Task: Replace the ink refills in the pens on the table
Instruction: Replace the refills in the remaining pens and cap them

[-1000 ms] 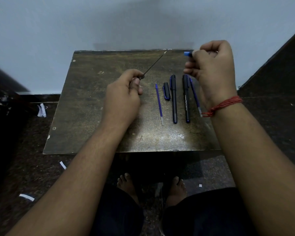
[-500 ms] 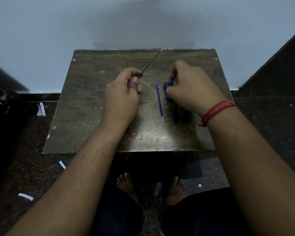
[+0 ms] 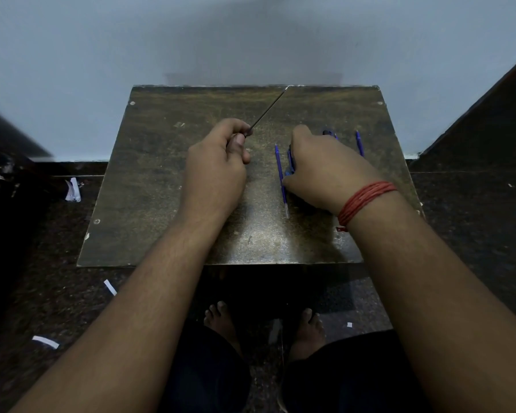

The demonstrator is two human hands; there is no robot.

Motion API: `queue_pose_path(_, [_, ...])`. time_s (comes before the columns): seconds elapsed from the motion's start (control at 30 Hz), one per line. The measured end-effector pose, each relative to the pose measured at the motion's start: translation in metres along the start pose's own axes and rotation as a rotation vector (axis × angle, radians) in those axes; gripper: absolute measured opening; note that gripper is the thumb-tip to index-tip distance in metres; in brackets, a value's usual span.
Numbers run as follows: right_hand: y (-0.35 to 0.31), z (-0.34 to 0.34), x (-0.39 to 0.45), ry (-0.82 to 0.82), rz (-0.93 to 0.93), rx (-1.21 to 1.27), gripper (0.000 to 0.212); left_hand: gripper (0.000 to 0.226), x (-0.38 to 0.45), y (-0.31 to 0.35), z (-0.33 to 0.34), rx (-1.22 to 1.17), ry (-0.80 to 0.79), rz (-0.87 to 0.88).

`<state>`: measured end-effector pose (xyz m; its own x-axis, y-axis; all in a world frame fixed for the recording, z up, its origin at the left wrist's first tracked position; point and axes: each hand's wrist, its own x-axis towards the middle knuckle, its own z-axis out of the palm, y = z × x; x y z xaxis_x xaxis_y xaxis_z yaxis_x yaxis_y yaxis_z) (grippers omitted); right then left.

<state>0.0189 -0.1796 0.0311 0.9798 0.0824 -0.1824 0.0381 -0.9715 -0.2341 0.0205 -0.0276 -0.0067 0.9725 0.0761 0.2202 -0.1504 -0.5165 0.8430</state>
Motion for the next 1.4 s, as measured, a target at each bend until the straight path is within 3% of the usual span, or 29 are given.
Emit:
queue_pose_path(0.13, [0.010,-0.008,0.003,0.134,0.002,0.143,0.022,0.022,-0.001,0.001,-0.001,0.003,-0.003,-0.004])
queue_pose_path(0.3, [0.017,-0.012,0.007,0.291,0.061,0.629,0.016,0.022,-0.003,0.006,0.000,0.005,-0.019,0.006])
queue_pose_path(0.53, [0.010,0.007,0.014,0.175,0.119,1.092,0.020,0.021,-0.008,0.010,0.007,0.002,-0.051,0.032])
queue_pose_path(0.77, [0.003,0.013,0.016,0.112,0.126,1.315,0.014,0.022,-0.008,0.009,0.008,0.022,-0.059,0.060])
queue_pose_path(1.03, [0.002,0.012,0.017,0.246,0.156,1.420,0.017,0.022,-0.008,0.009,0.009,0.040,-0.086,0.051])
queue_pose_path(1.2, [0.013,-0.001,0.023,0.576,0.177,1.541,0.013,0.023,-0.008,0.009,0.011,0.045,-0.102,0.024])
queue_pose_path(1.3, [0.033,-0.014,0.025,0.745,0.183,1.444,0.011,0.023,-0.010,0.009,0.011,0.052,-0.115,0.016])
queue_pose_path(1.4, [0.056,-0.014,0.025,0.692,0.237,1.115,0.007,0.023,-0.010,0.009,0.011,0.053,-0.122,0.008])
